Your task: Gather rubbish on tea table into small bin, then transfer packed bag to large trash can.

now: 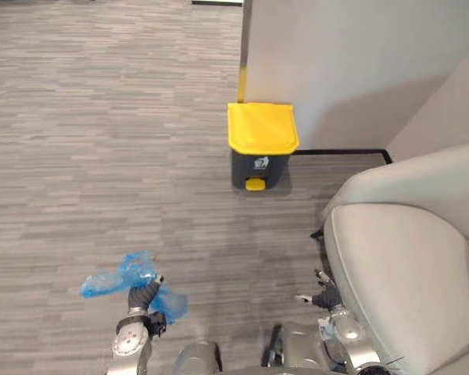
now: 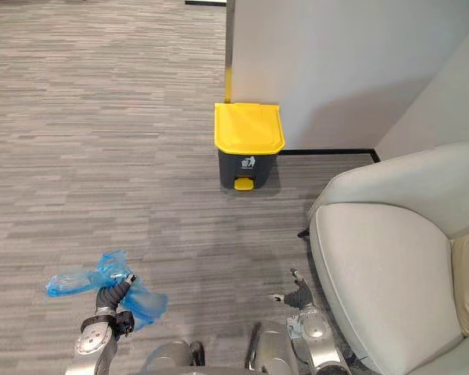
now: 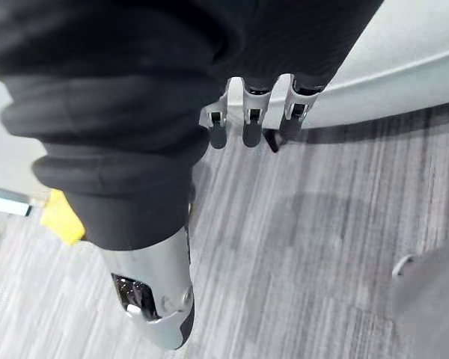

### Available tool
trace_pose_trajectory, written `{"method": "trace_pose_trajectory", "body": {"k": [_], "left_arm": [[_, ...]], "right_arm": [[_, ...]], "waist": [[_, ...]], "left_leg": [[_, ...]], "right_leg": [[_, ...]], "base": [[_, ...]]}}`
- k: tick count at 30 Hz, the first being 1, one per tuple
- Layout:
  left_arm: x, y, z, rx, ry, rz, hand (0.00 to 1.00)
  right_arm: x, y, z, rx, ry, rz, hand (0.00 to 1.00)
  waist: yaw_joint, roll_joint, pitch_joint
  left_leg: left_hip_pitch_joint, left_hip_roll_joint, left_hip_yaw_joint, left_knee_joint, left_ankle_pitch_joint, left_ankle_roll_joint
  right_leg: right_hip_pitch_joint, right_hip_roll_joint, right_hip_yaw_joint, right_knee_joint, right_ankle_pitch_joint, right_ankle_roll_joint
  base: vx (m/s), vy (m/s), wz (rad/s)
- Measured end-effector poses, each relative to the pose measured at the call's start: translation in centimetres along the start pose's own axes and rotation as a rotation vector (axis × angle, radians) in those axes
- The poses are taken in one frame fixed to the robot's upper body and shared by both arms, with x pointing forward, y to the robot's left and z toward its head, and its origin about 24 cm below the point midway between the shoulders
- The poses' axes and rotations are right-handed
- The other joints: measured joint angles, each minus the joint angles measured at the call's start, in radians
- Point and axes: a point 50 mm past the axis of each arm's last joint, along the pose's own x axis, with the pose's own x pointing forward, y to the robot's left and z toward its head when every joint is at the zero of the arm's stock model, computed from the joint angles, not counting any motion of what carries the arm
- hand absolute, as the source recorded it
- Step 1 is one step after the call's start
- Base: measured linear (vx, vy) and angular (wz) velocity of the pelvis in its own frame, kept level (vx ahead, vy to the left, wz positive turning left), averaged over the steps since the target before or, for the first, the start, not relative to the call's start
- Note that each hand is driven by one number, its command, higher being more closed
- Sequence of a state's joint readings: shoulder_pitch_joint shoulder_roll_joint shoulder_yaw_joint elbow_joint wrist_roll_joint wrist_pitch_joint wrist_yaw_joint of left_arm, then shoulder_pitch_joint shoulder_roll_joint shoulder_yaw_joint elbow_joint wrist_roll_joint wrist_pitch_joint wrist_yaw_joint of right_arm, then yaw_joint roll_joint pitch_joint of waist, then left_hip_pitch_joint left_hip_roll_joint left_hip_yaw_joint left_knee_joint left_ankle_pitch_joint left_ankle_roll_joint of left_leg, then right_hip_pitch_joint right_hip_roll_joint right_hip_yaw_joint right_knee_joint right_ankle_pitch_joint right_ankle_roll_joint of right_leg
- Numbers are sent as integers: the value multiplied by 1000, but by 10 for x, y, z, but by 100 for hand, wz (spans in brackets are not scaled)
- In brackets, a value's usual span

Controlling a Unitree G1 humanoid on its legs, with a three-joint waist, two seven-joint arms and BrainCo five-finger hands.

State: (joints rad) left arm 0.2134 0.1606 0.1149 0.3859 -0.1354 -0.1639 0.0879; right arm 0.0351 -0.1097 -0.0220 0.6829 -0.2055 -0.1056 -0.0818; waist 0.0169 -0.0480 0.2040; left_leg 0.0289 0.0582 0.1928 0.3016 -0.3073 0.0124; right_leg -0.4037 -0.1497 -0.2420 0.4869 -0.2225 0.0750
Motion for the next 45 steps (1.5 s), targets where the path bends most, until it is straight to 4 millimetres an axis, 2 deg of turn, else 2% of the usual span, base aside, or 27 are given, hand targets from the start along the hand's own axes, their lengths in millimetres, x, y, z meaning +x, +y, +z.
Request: {"method": "trace_pose_trajectory", "body": {"k": [1,2,3,4,5,6,8,10,12,14,15,16,17,18,19,21,22,24,25,27,28,30,31,32,35,37,45], "left_arm": [[0,2,-2,0,7,7,100],[-1,4,-5,0,23,17,100],[-2,5,-9,3,40,23,100],[-2,4,-10,4,46,20,100],[-2,-2,-12,-5,54,10,100],[-2,-7,-13,-24,56,7,100],[-7,-12,-19,-46,76,4,100],[-7,-14,-20,-49,79,-2,100],[-5,-16,-16,-50,64,-10,100],[-5,-16,-15,-49,59,-11,100],[-5,-16,-15,-49,61,-13,100],[-7,-16,-17,-52,68,-18,100],[-7,-17,-17,-54,67,-21,100],[-6,-15,-17,-51,70,-18,100],[-2,-12,-11,-38,48,-17,100],[1,-16,-7,-45,34,-25,100],[0,-15,-9,-35,41,-28,100],[-3,-11,-13,-21,54,-21,100],[-4,-6,-13,1,52,-16,100],[-2,-3,-5,15,20,-13,100],[-2,-2,-3,18,12,-12,100],[0,-1,0,20,1,-12,100],[0,-1,-1,22,4,-11,100],[0,-6,-5,8,22,-17,100],[-4,-7,-12,-2,48,-12,100],[-4,-7,-14,5,54,-15,100],[-5,-9,-21,29,88,-29,100]], "right_arm": [[0,0,-1,0,2,-1,0],[-1,-2,-3,-6,12,-4,0],[-3,-5,-8,-14,26,-8,0],[-4,-7,-9,-18,29,-11,0],[-4,-12,-10,-23,30,-21,0],[-3,-14,-9,-27,25,-23,0],[-1,-13,0,-24,-6,-17,0],[0,-7,9,9,-39,-22,0],[1,-7,15,24,-65,-30,0],[3,-11,18,26,-72,-43,0],[5,-13,19,37,-72,-52,0],[6,-18,14,48,-45,-69,0],[6,-20,11,49,-35,-79,0],[6,-19,5,52,-5,-79,0],[4,-15,2,53,7,-71,0],[4,-17,1,53,10,-78,0],[5,-16,4,54,3,-75,0],[7,-15,3,55,10,-71,0],[5,-13,-2,54,33,-67,0],[5,-13,-3,53,34,-66,0],[5,-13,-3,53,33,-68,0],[5,-15,-4,53,38,-71,0],[4,-15,-6,54,45,-74,0],[1,-22,-13,53,64,-93,0],[-3,-31,-24,57,104,-122,0],[-3,-34,-24,54,103,-130,0],[-11,-44,-38,74,146,-169,0]], "waist": [[-3,-3,-1],[-4,-2,-1],[-8,-10,-9],[-8,-6,-6],[-8,34,2],[-6,60,11],[9,88,18],[25,72,25],[50,40,25],[55,35,26],[55,35,31],[56,45,27],[57,56,27],[70,51,20],[77,12,8],[73,0,3],[72,0,4],[63,-1,5],[45,-4,2],[43,-9,-3],[42,-9,-4],[22,-7,-5],[23,-19,-12],[17,-6,-20],[29,34,-55],[27,45,-64],[22,43,-90]], "left_leg": [[22,-1,0,-14,-4,-9],[65,4,-6,-29,-21,-38],[97,15,-31,0,-40,-70],[98,24,-46,34,-41,-72],[42,76,-70,215,-21,-108],[-19,119,-84,400,41,-121],[-134,199,-87,678,170,-97],[-243,221,-79,818,103,-71],[-344,197,-41,738,61,-48],[-401,155,-37,526,60,-47],[-407,123,-40,345,73,-59],[-378,96,-46,90,152,-91],[-370,95,-51,28,231,-91],[-349,87,-42,34,327,-24],[-351,52,-23,56,280,-15],[-346,33,1,107,205,7],[-306,24,29,131,159,21],[-226,1,40,129,119,43],[-165,-11,46,112,103,60],[-120,-14,44,75,96,61],[-108,-14,37,60,98,59],[-87,-9,-3,45,100,56],[-82,-18,-9,48,99,53],[-65,-23,-52,50,86,28],[-34,10,-66,2,93,-3],[-9,16,-72,-43,100,-15],[17,-10,-103,-92,108,-26]], "right_leg": [[4,13,-1,-103,44,-1],[7,35,10,-222,161,-15],[27,55,50,-210,296,-63],[26,59,53,-175,304,-83],[52,75,19,-111,224,-97],[94,101,2,-107,187,-110],[197,150,-1,-149,148,-133],[305,168,12,-223,130,-140],[400,164,39,-317,130,-140],[457,154,61,-362,112,-115],[490,140,71,-372,94,-97],[522,132,86,-376,64,-66],[530,138,91,-374,49,-52],[545,131,119,-353,12,-27],[533,85,125,-309,-11,-9],[483,42,140,-168,-40,26],[418,8,164,28,-39,63],[344,-40,156,271,-24,119],[312,-66,126,362,-45,80],[245,-59,89,358,-69,39],[214,-51,70,327,-77,27],[196,12,78,96,-69,21],[208,38,96,-67,-4,-5],[239,46,105,-156,138,-34],[326,89,73,-298,173,-49],[354,101,63,-345,187,-54],[440,90,40,-473,235,-28]], "base": [[576,-70,13],[628,-118,31],[793,-201,39],[794,-224,43],[785,-254,26],[629,-200,15],[536,-156,-10],[495,-100,-19],[551,-61,-29],[517,53,-29],[452,177,-27],[451,196,-30],[537,268,-49],[449,217,-34],[458,202,-27],[424,189,-21],[388,212,-39],[388,180,-11],[461,131,15],[357,40,11],[308,-25,21],[304,-61,50],[398,-134,75],[332,-119,59],[288,-85,19],[204,-60,7],[61,33,10]]}}
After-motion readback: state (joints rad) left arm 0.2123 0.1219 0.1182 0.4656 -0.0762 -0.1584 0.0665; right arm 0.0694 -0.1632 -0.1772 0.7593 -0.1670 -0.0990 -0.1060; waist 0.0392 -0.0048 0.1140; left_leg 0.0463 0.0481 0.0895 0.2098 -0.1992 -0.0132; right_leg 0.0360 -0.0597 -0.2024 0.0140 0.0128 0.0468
